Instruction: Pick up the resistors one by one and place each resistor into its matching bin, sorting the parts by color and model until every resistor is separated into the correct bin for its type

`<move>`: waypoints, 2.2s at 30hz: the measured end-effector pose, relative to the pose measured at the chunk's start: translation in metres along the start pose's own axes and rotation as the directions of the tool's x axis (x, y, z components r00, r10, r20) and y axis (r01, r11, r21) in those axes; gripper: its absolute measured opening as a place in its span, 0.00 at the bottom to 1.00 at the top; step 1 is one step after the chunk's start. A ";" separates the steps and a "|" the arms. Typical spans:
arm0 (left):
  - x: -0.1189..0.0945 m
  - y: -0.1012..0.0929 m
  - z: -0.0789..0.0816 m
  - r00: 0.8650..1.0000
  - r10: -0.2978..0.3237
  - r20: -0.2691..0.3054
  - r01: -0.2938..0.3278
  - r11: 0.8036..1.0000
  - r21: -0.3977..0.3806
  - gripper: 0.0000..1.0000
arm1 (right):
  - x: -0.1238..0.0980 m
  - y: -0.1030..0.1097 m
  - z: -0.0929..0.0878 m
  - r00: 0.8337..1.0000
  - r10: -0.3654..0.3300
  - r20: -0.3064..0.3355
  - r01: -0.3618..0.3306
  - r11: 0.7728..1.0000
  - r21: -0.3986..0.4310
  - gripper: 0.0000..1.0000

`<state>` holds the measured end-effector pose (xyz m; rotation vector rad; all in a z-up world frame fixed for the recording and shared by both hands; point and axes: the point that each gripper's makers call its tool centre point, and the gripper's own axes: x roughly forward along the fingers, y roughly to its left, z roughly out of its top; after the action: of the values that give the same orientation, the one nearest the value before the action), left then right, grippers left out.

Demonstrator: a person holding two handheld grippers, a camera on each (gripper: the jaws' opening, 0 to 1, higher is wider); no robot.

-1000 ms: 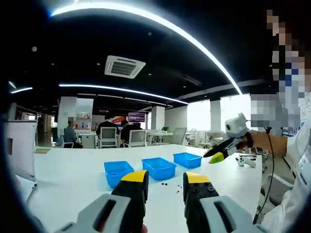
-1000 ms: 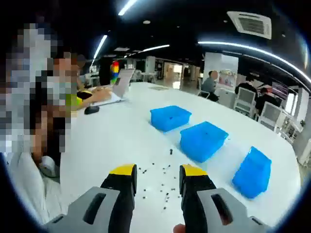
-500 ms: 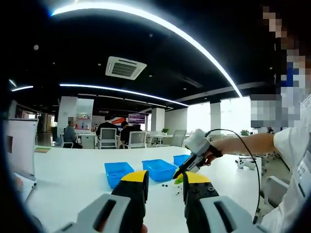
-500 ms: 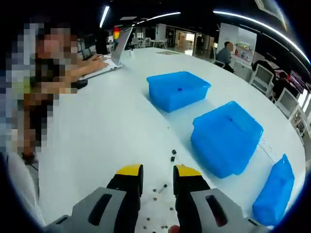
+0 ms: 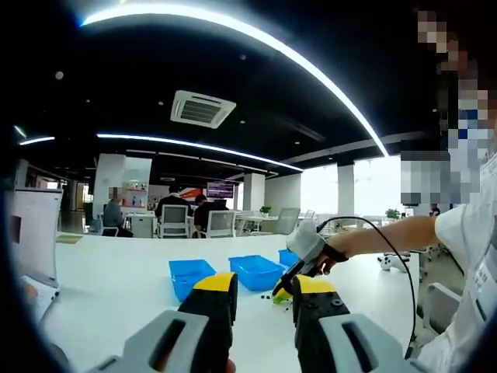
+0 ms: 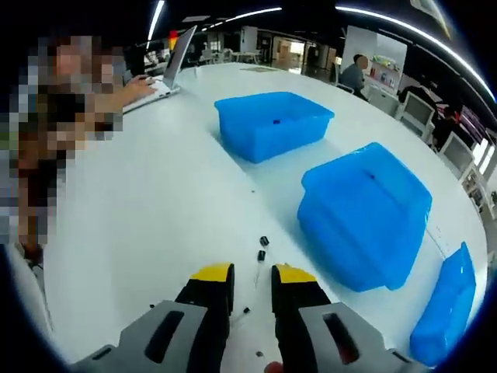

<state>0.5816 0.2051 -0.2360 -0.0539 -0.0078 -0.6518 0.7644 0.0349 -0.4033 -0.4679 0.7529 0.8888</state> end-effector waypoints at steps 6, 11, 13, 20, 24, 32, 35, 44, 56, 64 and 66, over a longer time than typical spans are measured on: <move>-0.001 0.002 -0.001 1.000 0.003 0.000 -0.003 1.000 0.002 0.30 | 0.007 0.006 0.003 1.000 -0.024 0.014 0.025 0.999 -0.037 0.04; -0.002 0.002 0.000 1.000 0.000 0.002 0.000 1.000 0.003 0.30 | 0.005 0.001 0.003 1.000 -0.001 -0.001 0.001 1.000 -0.017 0.03; -0.002 0.002 0.000 1.000 -0.001 0.003 0.001 1.000 0.003 0.30 | 0.002 -0.012 0.024 0.994 -0.047 0.099 0.052 0.998 -0.044 0.03; -0.003 0.004 0.001 1.000 0.001 0.006 -0.001 1.000 0.002 0.30 | -0.045 0.021 0.033 0.972 0.011 0.234 -0.020 0.999 0.036 0.03; -0.002 -0.001 0.001 1.000 -0.006 0.006 0.006 1.000 0.004 0.30 | -0.080 0.033 0.028 0.944 0.033 0.329 -0.064 0.994 0.085 0.03; 0.001 -0.009 0.002 1.000 -0.011 0.001 0.011 1.000 0.011 0.30 | -0.151 0.041 0.005 0.869 -0.019 0.494 -0.059 0.988 0.142 0.03; 0.001 -0.009 0.002 1.000 -0.009 -0.002 0.009 1.000 0.013 0.30 | -0.170 0.036 -0.009 0.855 -0.062 0.514 -0.013 0.990 0.140 0.03; 0.003 -0.004 -0.003 1.000 0.003 -0.018 -0.003 1.000 0.012 0.30 | -0.219 0.050 -0.037 0.786 -0.124 0.605 0.014 0.983 0.183 0.03; 0.004 0.007 -0.013 0.999 0.020 -0.046 -0.020 1.000 0.001 0.31 | -0.261 0.073 -0.050 0.723 -0.199 0.662 0.074 0.975 0.212 0.03; 0.008 -0.006 -0.015 0.999 0.001 -0.049 -0.001 1.000 0.006 0.31 | -0.263 0.066 -0.056 0.720 -0.212 0.661 0.071 0.970 0.234 0.03; 0.008 -0.007 -0.014 0.999 0.002 -0.048 -0.002 1.000 0.007 0.31 | -0.262 0.062 -0.055 0.719 -0.215 0.661 0.058 0.966 0.251 0.03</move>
<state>0.5837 0.1943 -0.2499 -0.0317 0.0362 -0.6510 0.5847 -0.1022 -0.2462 0.0238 0.1123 0.7493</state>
